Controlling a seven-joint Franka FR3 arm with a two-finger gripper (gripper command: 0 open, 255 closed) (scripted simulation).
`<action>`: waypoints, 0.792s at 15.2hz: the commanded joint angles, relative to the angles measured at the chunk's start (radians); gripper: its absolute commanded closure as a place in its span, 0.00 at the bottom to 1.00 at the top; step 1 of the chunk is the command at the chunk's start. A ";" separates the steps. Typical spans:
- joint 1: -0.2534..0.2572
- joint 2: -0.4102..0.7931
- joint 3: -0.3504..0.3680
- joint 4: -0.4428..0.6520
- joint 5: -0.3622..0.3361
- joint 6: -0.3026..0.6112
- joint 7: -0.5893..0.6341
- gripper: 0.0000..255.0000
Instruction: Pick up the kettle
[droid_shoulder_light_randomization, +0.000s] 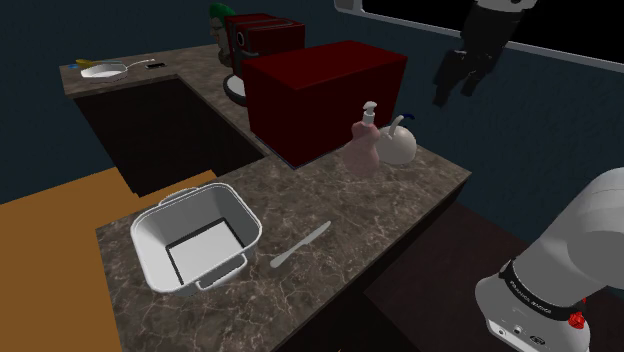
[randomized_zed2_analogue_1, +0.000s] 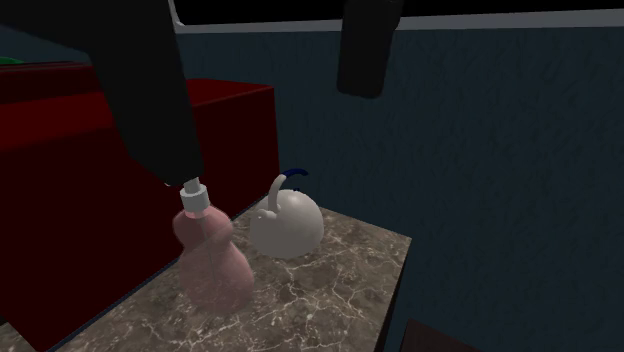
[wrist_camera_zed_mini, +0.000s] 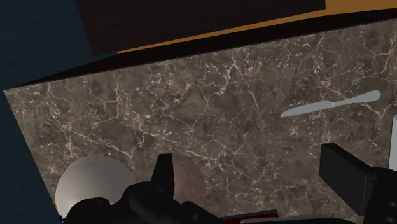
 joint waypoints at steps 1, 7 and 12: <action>0.000 0.000 0.000 0.000 0.000 0.000 0.000 0.00; -0.075 0.210 0.018 0.038 0.000 0.175 0.163 0.00; -0.136 0.388 0.022 0.101 -0.011 0.294 0.297 0.00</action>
